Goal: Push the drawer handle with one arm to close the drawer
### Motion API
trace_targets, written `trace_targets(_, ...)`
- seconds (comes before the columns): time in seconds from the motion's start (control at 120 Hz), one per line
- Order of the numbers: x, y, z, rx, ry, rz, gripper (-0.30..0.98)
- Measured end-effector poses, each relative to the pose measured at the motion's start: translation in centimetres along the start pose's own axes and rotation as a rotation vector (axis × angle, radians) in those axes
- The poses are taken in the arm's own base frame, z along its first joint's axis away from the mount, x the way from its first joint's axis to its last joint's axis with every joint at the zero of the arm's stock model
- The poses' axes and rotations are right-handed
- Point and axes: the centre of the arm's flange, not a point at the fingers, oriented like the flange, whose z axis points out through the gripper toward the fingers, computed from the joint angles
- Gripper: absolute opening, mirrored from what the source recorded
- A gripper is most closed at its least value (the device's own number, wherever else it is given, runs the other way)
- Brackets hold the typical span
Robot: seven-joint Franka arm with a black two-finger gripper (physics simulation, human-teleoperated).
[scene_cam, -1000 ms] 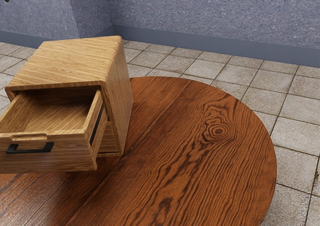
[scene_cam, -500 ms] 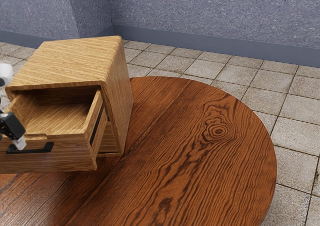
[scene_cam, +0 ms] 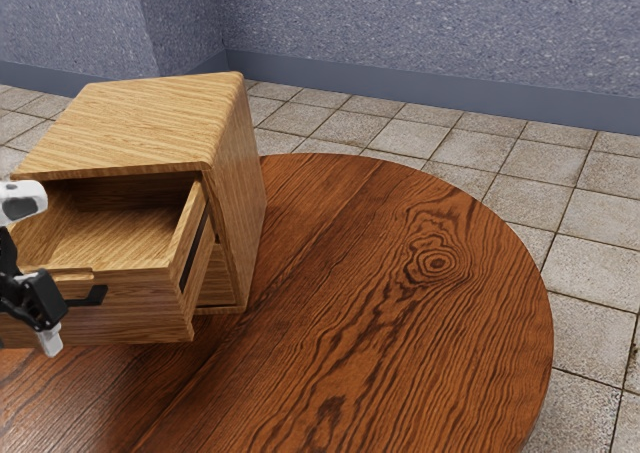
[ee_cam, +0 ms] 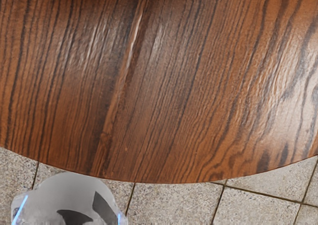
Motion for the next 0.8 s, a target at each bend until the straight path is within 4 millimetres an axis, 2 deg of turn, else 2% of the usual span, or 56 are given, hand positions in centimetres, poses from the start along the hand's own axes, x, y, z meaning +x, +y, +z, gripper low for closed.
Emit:
trace_targets(0.133, 0.4, 0.2, 0.4, -0.003, -0.016, -0.058, 0.63)
trace_targets(0.242, 1.0, 0.0, 0.6, 0.009, -0.009, -0.100, 0.37)
trace_targets(0.308, 2.3, -0.7, 0.8, 0.016, 0.000, -0.124, 0.22)
trace_targets(0.433, 4.6, -1.6, 0.9, 0.041, 0.045, -0.153, 0.05)
trace_targets(0.542, 6.4, -1.7, 1.2, 0.046, 0.073, -0.153, -0.02)
trace_targets(0.8, 8.8, -2.1, 0.7, 0.049, 0.176, -0.156, -0.08)
